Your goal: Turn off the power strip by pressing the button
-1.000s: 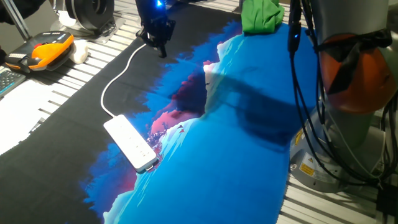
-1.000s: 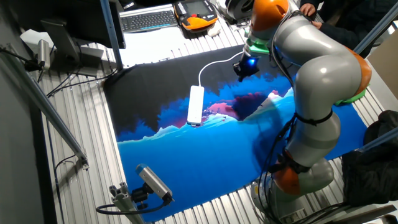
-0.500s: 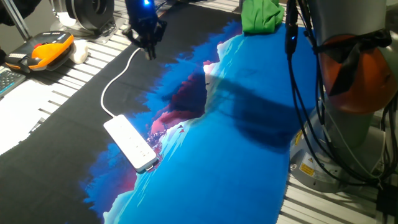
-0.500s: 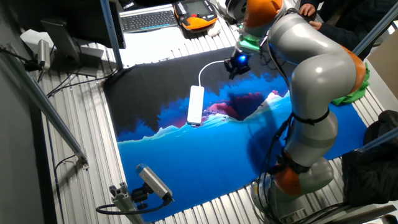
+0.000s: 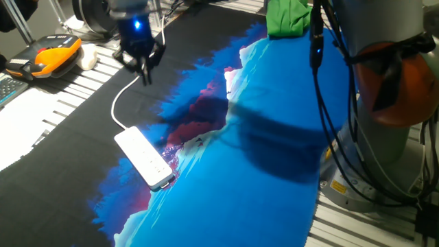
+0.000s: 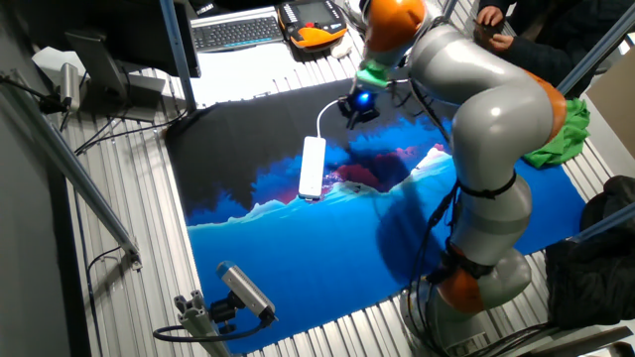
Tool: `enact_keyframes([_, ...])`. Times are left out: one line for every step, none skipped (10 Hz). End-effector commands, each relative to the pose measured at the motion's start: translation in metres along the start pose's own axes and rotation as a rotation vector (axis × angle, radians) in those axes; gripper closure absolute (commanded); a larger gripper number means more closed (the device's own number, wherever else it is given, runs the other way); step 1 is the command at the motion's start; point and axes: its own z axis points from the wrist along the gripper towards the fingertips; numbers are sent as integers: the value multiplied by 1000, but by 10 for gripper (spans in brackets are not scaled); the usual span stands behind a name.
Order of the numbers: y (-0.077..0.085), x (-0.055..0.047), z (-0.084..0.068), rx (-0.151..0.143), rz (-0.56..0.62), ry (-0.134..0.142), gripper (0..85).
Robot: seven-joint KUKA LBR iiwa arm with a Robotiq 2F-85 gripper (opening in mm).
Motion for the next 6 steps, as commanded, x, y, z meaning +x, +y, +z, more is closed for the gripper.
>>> enact_keyframes([33, 21, 16, 17, 10, -19, 510])
enact_keyframes([39, 23, 27, 20, 23, -40, 510])
enact_keyframes([46, 24, 38, 21, 45, -56, 510])
enact_keyframes([51, 25, 49, 16, 68, -73, 510])
enact_keyframes([57, 26, 63, 0, 88, -80, 340])
enact_keyframes([61, 27, 72, 2, 95, -89, 340])
